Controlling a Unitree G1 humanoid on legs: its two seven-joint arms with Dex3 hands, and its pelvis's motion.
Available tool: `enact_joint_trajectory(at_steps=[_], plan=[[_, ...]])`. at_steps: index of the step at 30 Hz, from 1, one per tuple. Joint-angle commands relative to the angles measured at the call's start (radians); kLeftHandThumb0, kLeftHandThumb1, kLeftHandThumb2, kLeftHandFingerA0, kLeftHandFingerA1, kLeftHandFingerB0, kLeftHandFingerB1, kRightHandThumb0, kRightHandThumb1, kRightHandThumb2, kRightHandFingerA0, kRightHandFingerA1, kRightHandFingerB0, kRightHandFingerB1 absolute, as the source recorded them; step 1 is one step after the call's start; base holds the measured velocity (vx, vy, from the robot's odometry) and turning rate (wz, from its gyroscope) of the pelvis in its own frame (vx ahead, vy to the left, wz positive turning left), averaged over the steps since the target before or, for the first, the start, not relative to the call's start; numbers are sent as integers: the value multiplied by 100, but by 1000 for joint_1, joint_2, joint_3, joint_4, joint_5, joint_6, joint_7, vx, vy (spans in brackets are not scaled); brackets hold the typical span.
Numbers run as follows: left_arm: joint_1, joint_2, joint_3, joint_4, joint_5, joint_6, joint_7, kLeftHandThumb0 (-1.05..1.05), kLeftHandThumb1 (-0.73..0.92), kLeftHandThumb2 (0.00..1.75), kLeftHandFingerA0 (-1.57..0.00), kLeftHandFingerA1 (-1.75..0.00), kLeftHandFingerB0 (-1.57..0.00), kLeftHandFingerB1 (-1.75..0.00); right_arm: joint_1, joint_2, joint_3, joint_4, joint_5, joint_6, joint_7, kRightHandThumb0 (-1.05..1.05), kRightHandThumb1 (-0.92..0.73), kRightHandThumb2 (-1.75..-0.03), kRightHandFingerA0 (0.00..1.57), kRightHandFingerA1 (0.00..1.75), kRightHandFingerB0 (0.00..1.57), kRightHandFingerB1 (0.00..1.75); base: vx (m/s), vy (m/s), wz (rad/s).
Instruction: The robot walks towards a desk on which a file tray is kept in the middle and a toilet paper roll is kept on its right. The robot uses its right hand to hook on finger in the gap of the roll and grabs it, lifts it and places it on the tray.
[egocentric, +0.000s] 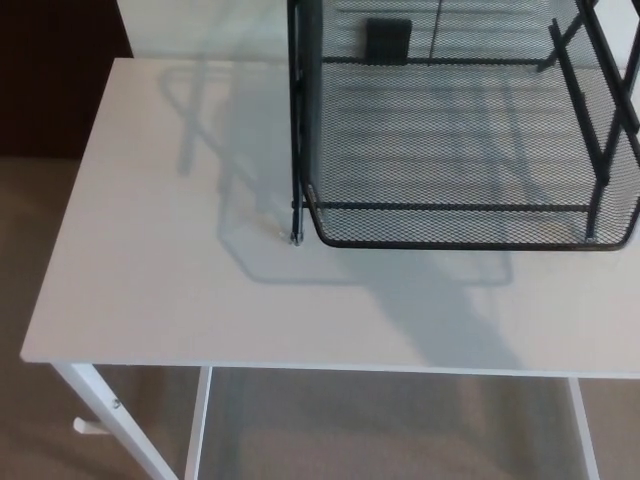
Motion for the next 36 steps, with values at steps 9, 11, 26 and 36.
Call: enact_joint_trajectory(at_steps=[9,11,26,36], plan=[[6,17,-9,0,16,-45,10,-77,92,73,-42,-47,-23,-36,-150,173,213,220,79,54,467,-23,-66,-74,83,154,92,90,0,0,0],[8,16,-5,-1,11,-47,3,-77,92,72,-41,-48,-23,-37,-163,182,232,251,66,40,479,-23,-66,-73,84,148,92,89,0,0,0],[-4,20,-13,4,17,-49,2,-79,92,73,-41,-47,-23,-36,-212,232,342,349,36,-65,513,-26,-60,-71,87,127,93,68,0,0,0],[7,20,-19,-5,20,-44,8,-77,92,73,-43,-47,-24,-37,-265,294,320,392,107,101,770,-33,-65,-59,92,98,56,40,0,0,0]])
